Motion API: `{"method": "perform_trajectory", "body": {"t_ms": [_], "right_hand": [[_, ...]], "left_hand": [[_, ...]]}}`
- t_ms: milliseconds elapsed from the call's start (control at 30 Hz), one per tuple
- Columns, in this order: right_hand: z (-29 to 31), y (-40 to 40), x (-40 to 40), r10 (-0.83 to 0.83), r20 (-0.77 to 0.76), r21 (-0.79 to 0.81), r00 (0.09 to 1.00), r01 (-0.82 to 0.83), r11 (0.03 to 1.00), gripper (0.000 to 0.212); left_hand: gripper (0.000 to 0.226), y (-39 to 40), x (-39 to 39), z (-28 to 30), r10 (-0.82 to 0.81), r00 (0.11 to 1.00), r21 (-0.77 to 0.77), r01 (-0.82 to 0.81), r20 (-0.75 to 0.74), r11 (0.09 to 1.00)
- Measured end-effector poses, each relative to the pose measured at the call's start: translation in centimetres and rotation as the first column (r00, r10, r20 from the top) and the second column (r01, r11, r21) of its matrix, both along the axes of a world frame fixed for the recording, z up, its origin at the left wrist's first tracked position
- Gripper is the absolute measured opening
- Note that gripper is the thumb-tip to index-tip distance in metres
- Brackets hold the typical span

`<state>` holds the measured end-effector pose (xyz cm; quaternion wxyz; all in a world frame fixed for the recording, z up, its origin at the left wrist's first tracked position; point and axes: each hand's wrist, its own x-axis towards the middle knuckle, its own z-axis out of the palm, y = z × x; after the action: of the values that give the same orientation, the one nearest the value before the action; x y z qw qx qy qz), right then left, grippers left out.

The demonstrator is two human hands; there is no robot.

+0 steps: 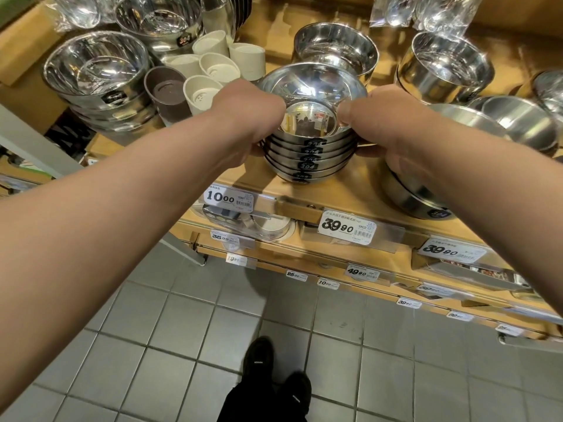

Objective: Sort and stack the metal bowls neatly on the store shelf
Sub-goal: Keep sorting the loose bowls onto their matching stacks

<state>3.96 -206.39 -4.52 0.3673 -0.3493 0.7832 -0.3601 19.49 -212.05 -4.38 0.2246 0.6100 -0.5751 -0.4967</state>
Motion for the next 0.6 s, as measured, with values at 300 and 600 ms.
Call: {"method": "perform_trajectory", "body": {"t_ms": [300, 600], "right_hand": [[-0.4, 0.5, 0.3, -0.046, 0.09, -0.063, 0.995, 0.052, 0.997, 0.01], [-0.9, 0.9, 0.1, 0.045, -0.09, -0.015, 0.995, -0.047, 0.999, 0.029]], "left_hand": [[0.03, -0.1, -0.3, 0.5, 0.008, 0.999, -0.007, -0.008, 0.036, 1.0], [0.025, -1.1, 0.2, -0.2, -0.054, 0.988, -0.054, 0.062, 0.141, 0.997]]}}
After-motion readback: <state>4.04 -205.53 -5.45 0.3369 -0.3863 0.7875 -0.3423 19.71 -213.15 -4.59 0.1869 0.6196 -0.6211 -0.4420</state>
